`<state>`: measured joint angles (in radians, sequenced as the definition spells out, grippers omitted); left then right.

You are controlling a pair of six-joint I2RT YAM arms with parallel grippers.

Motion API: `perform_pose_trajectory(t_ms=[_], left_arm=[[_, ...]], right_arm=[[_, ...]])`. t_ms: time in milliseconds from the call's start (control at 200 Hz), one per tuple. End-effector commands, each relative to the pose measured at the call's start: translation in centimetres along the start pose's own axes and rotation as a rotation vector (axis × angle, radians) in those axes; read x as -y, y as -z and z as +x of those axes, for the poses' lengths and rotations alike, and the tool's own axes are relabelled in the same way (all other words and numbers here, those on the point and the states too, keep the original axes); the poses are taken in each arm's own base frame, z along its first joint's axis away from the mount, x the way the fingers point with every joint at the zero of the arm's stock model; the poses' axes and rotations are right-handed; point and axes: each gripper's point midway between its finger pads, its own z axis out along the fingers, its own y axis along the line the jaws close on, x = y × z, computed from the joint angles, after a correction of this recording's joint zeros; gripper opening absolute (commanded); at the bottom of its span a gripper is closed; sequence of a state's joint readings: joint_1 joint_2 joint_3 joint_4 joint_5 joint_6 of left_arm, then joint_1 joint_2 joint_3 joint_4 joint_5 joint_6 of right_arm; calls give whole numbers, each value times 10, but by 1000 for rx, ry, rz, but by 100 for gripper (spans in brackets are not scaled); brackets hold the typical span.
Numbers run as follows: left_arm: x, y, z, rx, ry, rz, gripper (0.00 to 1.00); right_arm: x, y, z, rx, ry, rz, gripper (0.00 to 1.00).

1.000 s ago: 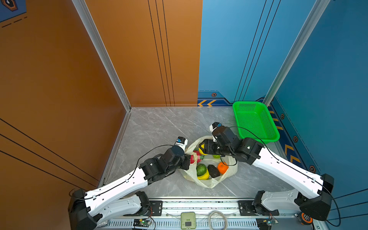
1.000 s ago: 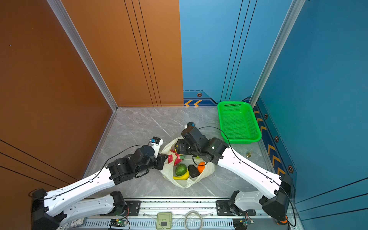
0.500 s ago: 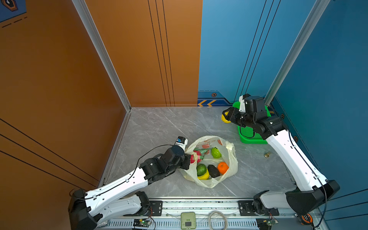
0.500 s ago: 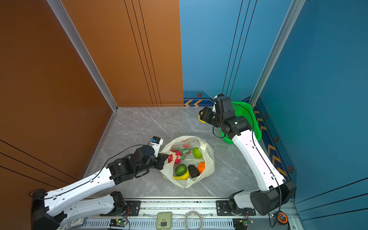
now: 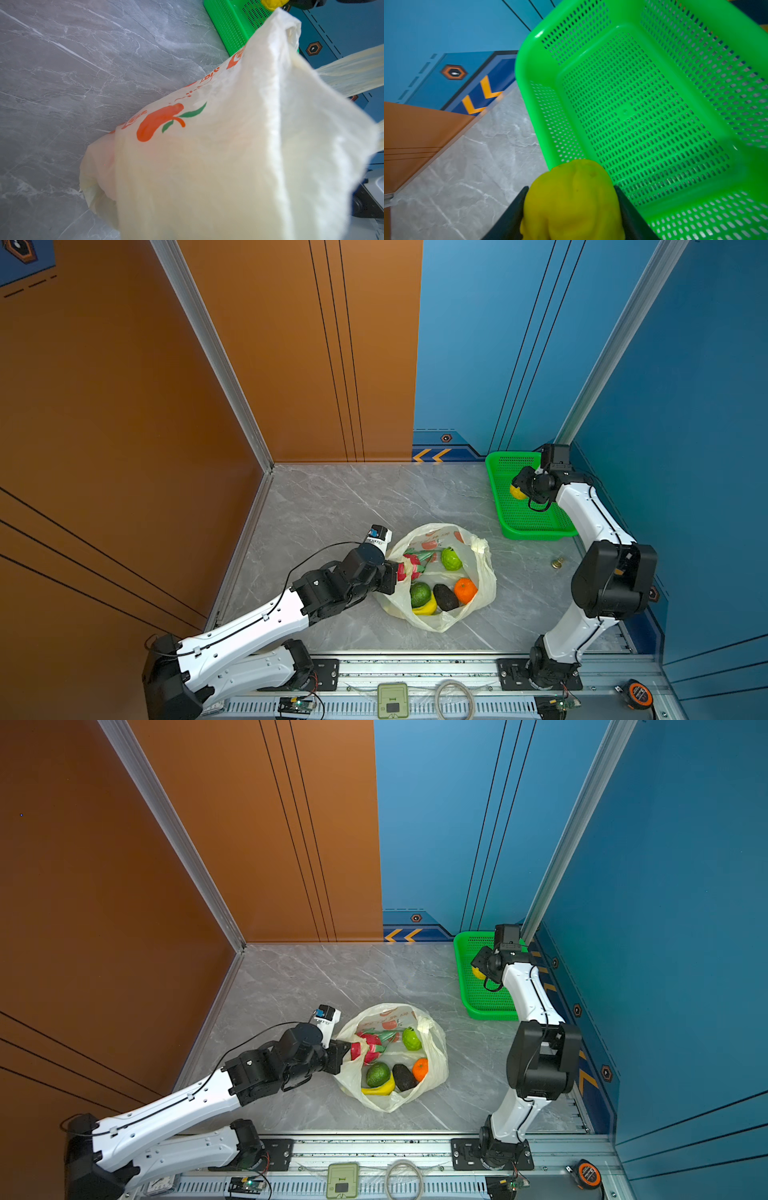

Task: Untie the knot of the plastic bag and take out the fruit
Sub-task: 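Carry the yellow fruit to the green basket and release it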

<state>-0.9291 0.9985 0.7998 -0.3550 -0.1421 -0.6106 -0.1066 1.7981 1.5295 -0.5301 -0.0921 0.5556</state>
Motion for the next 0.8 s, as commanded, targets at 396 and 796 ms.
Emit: perform_pose_trajectory(t_ms=[396,796], left_arm=[[6,5,-14,33,-34,17,0],[-1,8,-13,35,-81,-34,0]], right_arm=[[34,-76,6,-99,16,131,82],[-16,34,26,-78,205,78,99]])
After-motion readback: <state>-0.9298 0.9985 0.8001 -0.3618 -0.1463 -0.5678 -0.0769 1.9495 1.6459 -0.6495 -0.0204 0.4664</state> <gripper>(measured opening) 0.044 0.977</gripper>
